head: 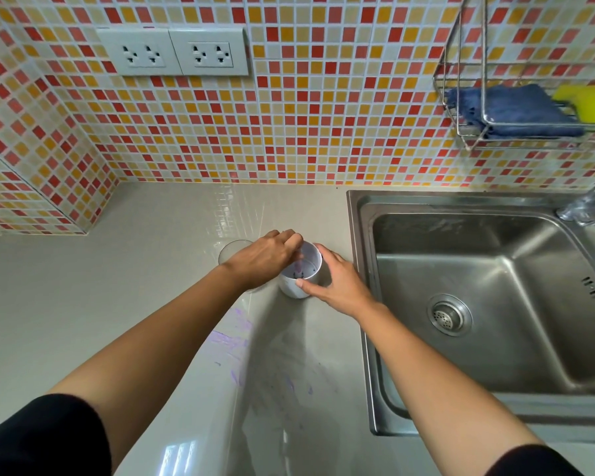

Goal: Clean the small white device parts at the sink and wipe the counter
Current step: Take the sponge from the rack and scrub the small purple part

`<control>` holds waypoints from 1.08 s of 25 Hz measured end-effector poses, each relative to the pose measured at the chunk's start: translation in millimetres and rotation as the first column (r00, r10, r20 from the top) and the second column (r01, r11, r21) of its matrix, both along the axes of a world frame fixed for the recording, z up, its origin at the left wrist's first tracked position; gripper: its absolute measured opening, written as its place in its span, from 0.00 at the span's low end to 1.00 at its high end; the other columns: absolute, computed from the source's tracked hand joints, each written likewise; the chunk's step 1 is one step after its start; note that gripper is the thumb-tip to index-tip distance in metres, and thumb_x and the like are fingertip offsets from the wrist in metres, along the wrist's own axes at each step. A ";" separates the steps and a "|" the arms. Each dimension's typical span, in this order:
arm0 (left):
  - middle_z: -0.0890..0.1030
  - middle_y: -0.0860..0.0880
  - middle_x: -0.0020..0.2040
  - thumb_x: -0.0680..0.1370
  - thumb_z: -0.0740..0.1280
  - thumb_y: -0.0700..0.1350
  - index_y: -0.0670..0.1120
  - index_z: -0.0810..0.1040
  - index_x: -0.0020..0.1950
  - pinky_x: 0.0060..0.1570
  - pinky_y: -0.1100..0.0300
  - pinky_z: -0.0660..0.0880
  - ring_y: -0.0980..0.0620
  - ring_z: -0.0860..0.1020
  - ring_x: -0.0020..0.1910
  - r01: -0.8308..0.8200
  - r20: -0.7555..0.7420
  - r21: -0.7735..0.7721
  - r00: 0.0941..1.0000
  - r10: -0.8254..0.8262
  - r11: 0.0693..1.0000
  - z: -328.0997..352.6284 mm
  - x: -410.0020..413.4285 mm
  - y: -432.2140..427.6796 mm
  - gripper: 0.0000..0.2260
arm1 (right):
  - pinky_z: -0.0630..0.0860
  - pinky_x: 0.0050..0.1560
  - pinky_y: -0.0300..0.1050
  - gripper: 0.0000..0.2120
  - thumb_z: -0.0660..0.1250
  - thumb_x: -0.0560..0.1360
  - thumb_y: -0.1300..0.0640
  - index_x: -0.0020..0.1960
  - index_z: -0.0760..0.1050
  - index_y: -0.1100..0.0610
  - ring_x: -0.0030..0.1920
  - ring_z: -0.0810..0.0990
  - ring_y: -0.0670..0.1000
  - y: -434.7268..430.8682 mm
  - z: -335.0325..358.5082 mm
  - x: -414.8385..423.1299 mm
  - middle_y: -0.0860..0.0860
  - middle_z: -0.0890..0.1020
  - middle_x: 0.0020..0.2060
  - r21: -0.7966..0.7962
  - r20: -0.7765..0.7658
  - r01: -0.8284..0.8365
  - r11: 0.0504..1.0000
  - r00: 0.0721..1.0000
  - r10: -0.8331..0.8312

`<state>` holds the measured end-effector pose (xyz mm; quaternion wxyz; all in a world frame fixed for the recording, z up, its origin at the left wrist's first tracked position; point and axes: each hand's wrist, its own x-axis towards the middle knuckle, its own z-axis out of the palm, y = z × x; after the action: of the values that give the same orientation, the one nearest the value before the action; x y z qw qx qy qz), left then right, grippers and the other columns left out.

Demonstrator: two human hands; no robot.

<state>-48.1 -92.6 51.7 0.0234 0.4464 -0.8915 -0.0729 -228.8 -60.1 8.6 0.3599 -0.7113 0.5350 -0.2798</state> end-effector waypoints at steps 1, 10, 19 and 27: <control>0.75 0.42 0.56 0.82 0.55 0.47 0.41 0.70 0.56 0.44 0.59 0.66 0.45 0.73 0.49 -0.011 -0.006 0.004 1.000 0.011 1.000 0.0 -0.4 0.5 0.10 | 0.74 0.56 0.44 0.31 0.71 0.67 0.43 0.66 0.64 0.46 0.57 0.74 0.47 0.1 0.0 0.0 0.46 0.76 0.60 0.003 -0.009 0.000 1.000 1.000 0.000; 0.75 0.42 0.54 0.83 0.54 0.46 0.41 0.70 0.54 0.42 0.58 0.67 0.43 0.75 0.46 -0.049 -0.046 0.004 0.998 0.049 0.999 1.3 -3.2 2.6 0.10 | 0.75 0.56 0.46 0.30 0.71 0.67 0.42 0.65 0.65 0.46 0.56 0.75 0.48 0.1 0.7 -0.4 0.46 0.76 0.59 -0.015 -0.032 0.004 1.000 0.999 -0.005; 0.75 0.41 0.52 0.82 0.55 0.45 0.40 0.71 0.54 0.37 0.54 0.71 0.40 0.77 0.40 -0.104 -0.075 -0.078 0.992 0.098 0.992 4.1 -3.5 11.9 0.10 | 0.75 0.56 0.49 0.30 0.71 0.67 0.41 0.64 0.65 0.45 0.58 0.75 0.49 -0.8 2.2 0.8 0.46 0.76 0.59 -0.005 -0.049 -0.006 1.000 0.999 0.006; 0.71 0.49 0.45 0.82 0.54 0.49 0.44 0.68 0.50 0.36 0.61 0.67 0.50 0.70 0.38 -0.314 -0.344 -0.023 0.894 0.287 0.949 61.4 -2.5 10.4 0.10 | 0.61 0.69 0.45 0.42 0.64 0.69 0.35 0.74 0.53 0.55 0.71 0.60 0.49 13.0 20.1 -27.8 0.52 0.61 0.73 -0.095 -0.012 0.136 0.986 0.990 -0.138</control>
<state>-50.6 -82.2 113.0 0.2034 0.5584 -0.7968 -0.1088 -256.6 -47.2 28.7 0.3012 -0.6915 0.5723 -0.3220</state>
